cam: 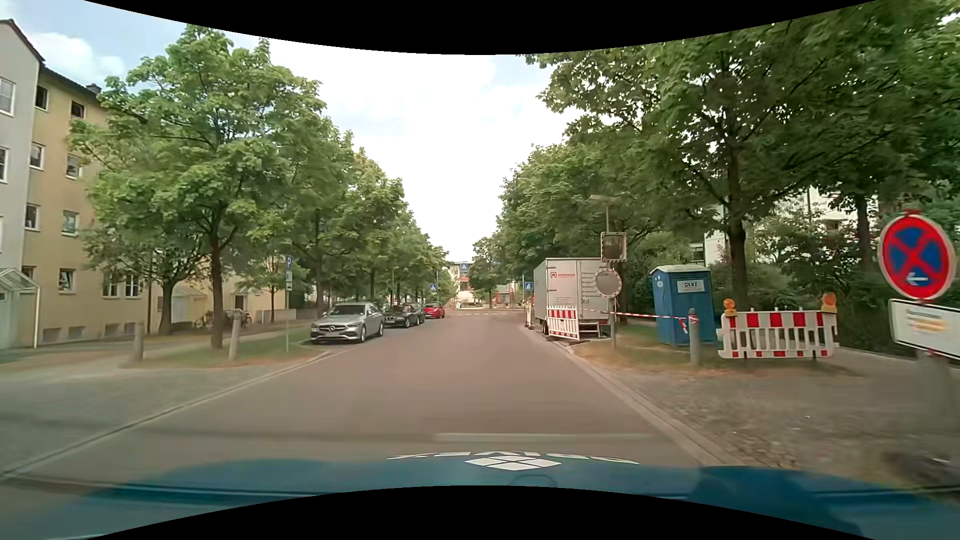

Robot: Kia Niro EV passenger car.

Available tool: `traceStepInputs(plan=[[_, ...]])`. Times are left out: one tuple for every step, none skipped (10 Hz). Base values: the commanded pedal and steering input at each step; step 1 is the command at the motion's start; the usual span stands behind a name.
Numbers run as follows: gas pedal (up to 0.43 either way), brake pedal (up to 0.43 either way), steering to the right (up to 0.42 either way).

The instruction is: Follow the waypoints while adhering to traffic rules and regulations

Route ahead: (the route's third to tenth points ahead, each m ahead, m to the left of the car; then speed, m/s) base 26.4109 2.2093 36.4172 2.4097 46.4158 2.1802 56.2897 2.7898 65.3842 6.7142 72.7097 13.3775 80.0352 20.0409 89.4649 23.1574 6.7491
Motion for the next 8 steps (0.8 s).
traceStepInputs(plan=[[0.169,0.0,0.0],[0.169,0.0,0.0],[0.169,0.0,0.0],[0.169,0.0,0.0],[0.169,0.0,-0.001],[0.157,0.0,-0.001],[0.157,0.0,-0.001],[0.157,0.0,-0.001]])
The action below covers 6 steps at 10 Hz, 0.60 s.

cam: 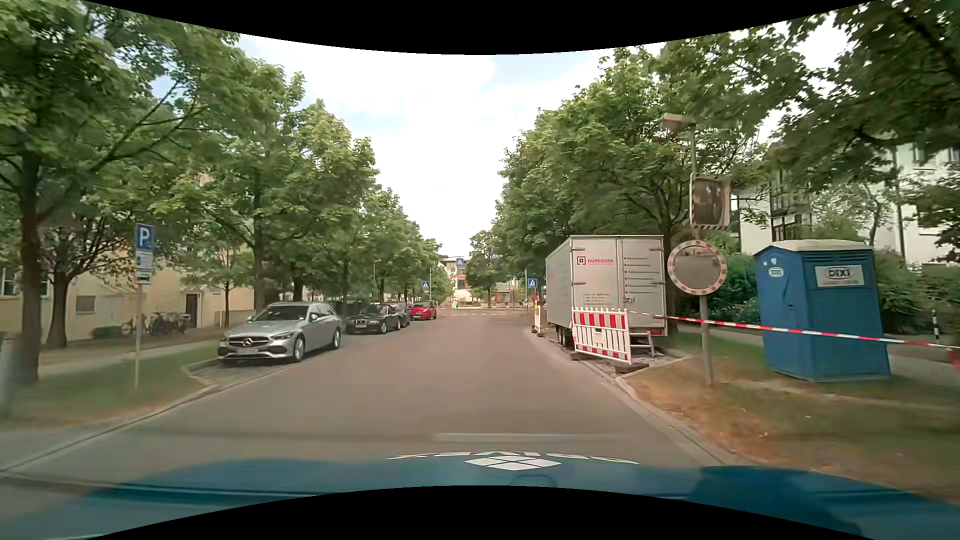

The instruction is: Follow the waypoints while adhering to traffic rules and regulations

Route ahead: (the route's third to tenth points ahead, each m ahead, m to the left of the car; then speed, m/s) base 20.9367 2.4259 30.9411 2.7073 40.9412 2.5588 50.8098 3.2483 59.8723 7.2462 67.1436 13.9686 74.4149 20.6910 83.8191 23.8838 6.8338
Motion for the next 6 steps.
traceStepInputs(plan=[[0.157,0.0,-0.003],[0.15,0.0,-0.004],[0.15,0.0,-0.007],[0.15,0.0,-0.009],[0.15,0.0,-0.011],[0.15,0.0,-0.011]])
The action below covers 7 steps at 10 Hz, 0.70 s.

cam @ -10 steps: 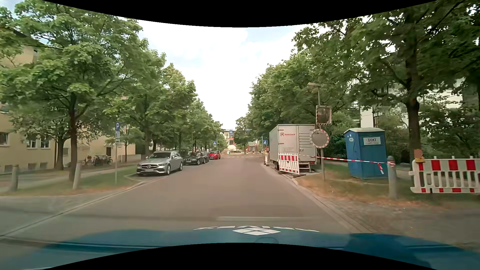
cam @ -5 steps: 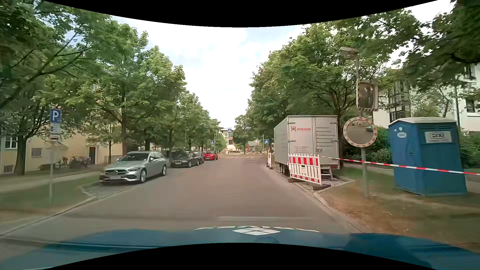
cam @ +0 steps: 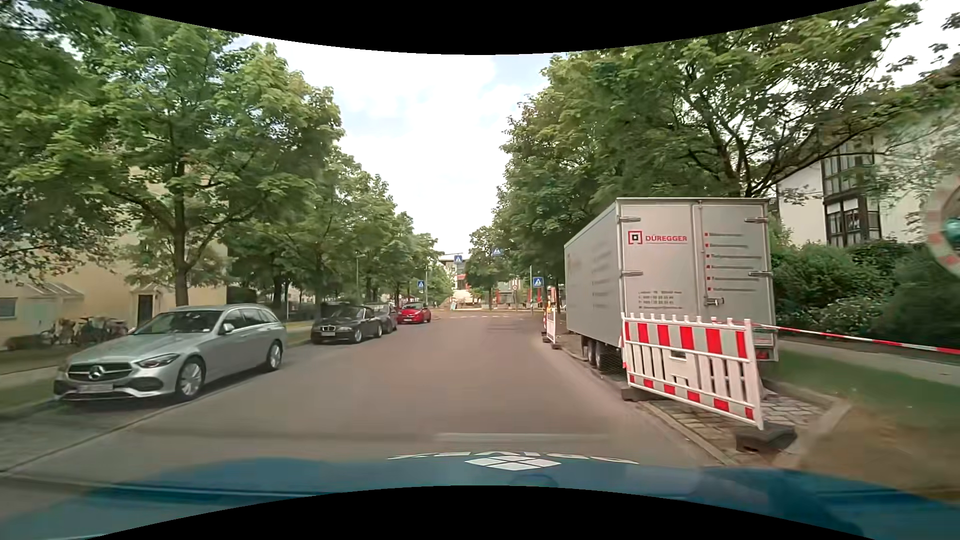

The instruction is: Follow the waypoints while adhering to traffic rules and regulations

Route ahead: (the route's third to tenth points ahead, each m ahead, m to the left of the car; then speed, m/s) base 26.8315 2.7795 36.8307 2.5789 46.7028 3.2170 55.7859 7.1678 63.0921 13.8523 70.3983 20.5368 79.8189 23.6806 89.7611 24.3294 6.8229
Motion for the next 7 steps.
traceStepInputs(plan=[[0.15,0.0,-0.011],[0.15,0.0,-0.011],[0.15,0.0,-0.011],[0.15,0.0,-0.011],[0.15,0.0,-0.011],[0.15,0.0,-0.01],[0.15,0.0,-0.009]])
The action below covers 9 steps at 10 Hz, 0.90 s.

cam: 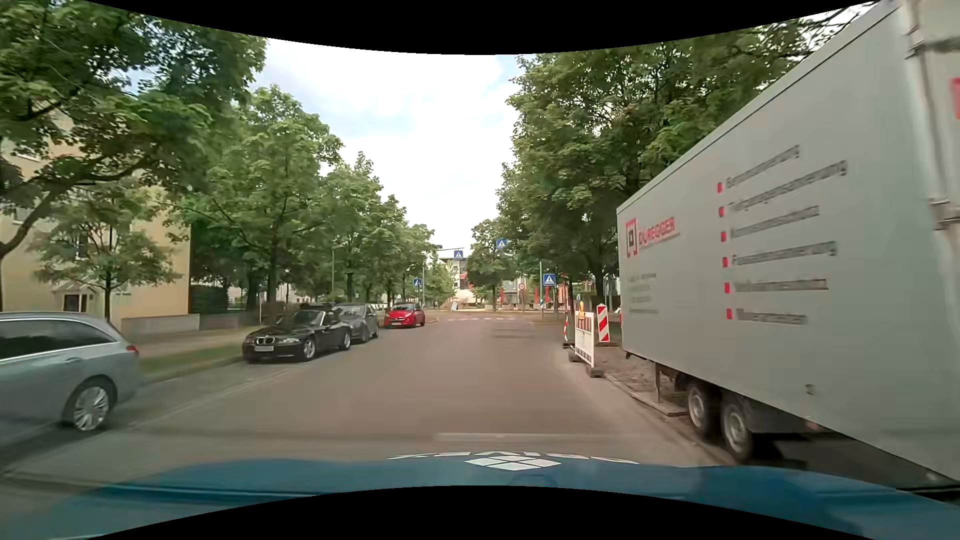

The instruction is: Follow the waypoints while adhering to traffic rules and regulations

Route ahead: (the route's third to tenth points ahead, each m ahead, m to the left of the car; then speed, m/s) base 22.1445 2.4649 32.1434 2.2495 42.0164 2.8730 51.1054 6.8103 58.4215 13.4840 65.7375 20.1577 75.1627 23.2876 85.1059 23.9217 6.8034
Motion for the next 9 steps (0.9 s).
traceStepInputs(plan=[[0.15,0.0,-0.008],[0.15,0.0,-0.004],[0.15,0.0,-0.003],[0.138,0.0,-0.002],[0.13,0.0,-0.001],[0.13,0.0,0.001],[0.13,0.0,0.001],[0.13,0.0,0.002],[0.13,0.0,0.002]])
